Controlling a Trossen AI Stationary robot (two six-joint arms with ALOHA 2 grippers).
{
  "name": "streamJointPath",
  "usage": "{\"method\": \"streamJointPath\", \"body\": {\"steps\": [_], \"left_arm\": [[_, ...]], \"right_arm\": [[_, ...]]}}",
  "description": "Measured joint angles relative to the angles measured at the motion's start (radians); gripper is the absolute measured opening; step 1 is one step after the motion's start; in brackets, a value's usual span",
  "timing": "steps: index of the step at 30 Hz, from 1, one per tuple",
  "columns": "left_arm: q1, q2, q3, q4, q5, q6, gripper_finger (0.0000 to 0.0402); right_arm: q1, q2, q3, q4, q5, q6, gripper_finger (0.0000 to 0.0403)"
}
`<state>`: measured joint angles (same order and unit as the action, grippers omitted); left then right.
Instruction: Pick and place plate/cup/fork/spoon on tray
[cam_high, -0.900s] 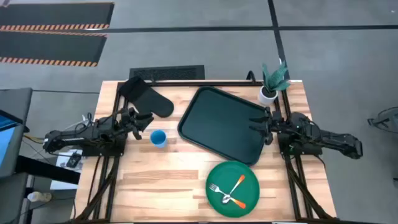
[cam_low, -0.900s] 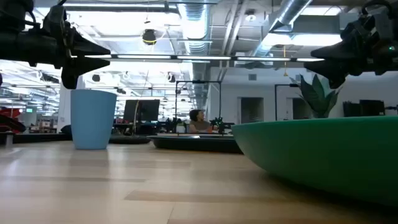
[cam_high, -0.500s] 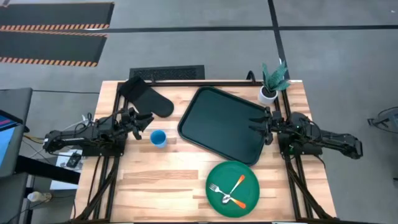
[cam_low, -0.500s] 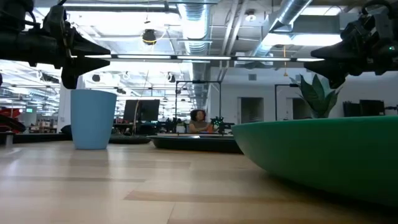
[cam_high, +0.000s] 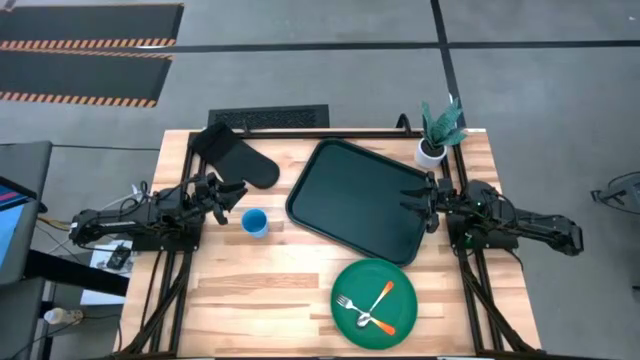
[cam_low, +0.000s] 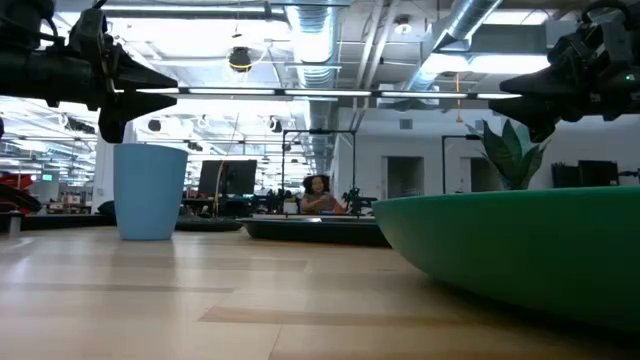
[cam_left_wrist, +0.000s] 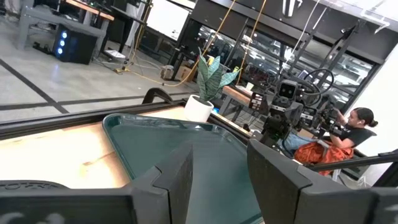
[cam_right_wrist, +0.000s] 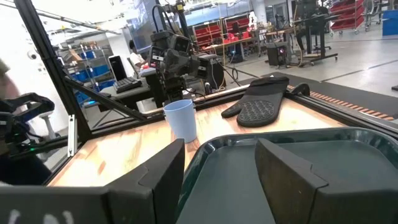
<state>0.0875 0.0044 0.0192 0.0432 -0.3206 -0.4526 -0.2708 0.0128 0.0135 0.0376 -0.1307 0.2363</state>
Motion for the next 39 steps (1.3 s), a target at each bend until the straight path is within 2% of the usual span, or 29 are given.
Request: {"method": "streamJointPath", "body": {"steps": [27, 33, 36, 39], "left_arm": [[0.000, 0.000, 0.000, 0.000, 0.001, 0.036, 0.0137], [0.000, 0.000, -0.001, 0.027, -0.005, -0.068, 0.0137], [0.000, 0.000, -0.001, 0.027, -0.007, -0.113, 0.0137], [0.000, 0.000, -0.001, 0.028, -0.022, -0.235, 0.0137]], "right_arm": [[0.000, 0.000, 0.000, 0.000, 0.001, -0.001, 0.0221], [-0.001, 0.000, -0.001, 0.012, 0.068, -0.059, 0.0221], [0.000, -0.001, -0.002, 0.048, 0.073, 0.043, 0.0221], [0.000, 0.000, -0.002, 0.065, 0.073, 0.138, 0.0221]]}}
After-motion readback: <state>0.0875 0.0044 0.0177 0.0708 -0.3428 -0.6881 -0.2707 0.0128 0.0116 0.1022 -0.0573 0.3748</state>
